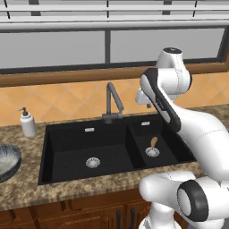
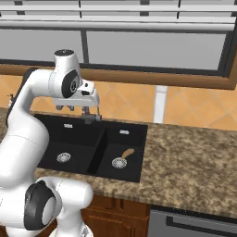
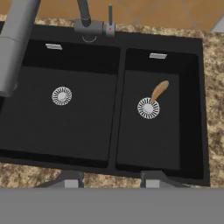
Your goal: Pick the sweet potato from the sink and place it in the bowl. Then pick the bowl and place it in the microwave. Then close the microwave door and press the start button.
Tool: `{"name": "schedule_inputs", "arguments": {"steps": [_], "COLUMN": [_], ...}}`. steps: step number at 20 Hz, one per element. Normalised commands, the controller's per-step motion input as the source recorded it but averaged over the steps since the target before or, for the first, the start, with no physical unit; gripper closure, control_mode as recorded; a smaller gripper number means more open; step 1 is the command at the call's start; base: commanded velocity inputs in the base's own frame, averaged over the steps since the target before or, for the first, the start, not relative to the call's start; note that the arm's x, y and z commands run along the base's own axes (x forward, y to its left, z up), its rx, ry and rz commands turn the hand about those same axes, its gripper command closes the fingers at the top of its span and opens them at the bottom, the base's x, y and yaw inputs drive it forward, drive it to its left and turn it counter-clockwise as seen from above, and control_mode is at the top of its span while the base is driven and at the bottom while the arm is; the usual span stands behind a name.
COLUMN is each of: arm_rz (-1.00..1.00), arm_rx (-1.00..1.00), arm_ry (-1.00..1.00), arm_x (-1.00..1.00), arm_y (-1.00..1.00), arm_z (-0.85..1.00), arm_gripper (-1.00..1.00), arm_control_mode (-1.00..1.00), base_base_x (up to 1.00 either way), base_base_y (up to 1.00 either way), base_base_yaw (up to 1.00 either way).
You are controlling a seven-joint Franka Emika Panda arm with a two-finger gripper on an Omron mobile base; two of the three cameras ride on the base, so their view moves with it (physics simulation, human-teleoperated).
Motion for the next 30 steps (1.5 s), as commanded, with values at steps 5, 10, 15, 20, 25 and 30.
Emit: {"name": "schedule_inputs", "arguments": {"steps": [5, 10, 15, 20, 25, 30], "arm_rz": [-0.02, -0.18, -0.26, -0.07, -0.07, 0.0], "arm_rx": [0.0, 0.08, 0.18, 0.06, -0.01, 0.0], "arm_ry": [-0.03, 0.01, 0.08, 0.03, 0.04, 0.0], "arm_x": [-0.09, -0.09, -0.07, -0.02, 0.27, 0.42], "arm_y": [-0.18, -0.69, -0.68, -0.41, -0.02, -0.08], "arm_z": [-0.1, -0.51, -0.72, -0.62, -0.61, -0.48], "arm_gripper": [-1.0, -1.0, -1.0, -1.0, -1.0, -1.0], "arm_control_mode": [-1.0, -1.0, -1.0, -1.0, -1.0, -1.0], "base_base_x": [0.0, 0.0, 0.0, 0.0, 0.0, 0.0], "base_base_y": [0.0, 0.0, 0.0, 0.0, 0.0, 0.0], "base_base_yaw": [0.0, 0.0, 0.0, 0.0, 0.0, 0.0]}}
